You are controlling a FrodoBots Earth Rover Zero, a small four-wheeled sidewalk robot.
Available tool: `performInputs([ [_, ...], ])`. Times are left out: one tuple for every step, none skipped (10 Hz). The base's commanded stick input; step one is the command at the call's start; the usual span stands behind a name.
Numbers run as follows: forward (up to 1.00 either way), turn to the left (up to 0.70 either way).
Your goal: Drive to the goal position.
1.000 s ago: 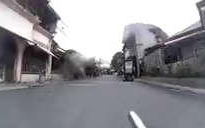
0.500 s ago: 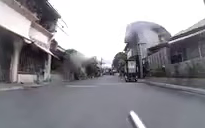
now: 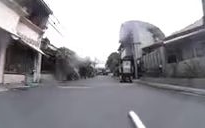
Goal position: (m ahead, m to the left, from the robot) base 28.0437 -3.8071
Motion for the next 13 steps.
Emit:
performInputs([
  [0.85, -0.26],
  [0.85, -0.21],
  [0.85, -0.16],
  [0.85, -0.11],
  [0.85, -0.06],
  [0.85, -0.01],
  [0.85, -0.02],
  [0.85, 0.00],
  [0.85, 0.00],
  [0.85, 0.00],
  [0.85, 0.00],
  [0.85, 0.00],
  [0.85, 0.00],
])
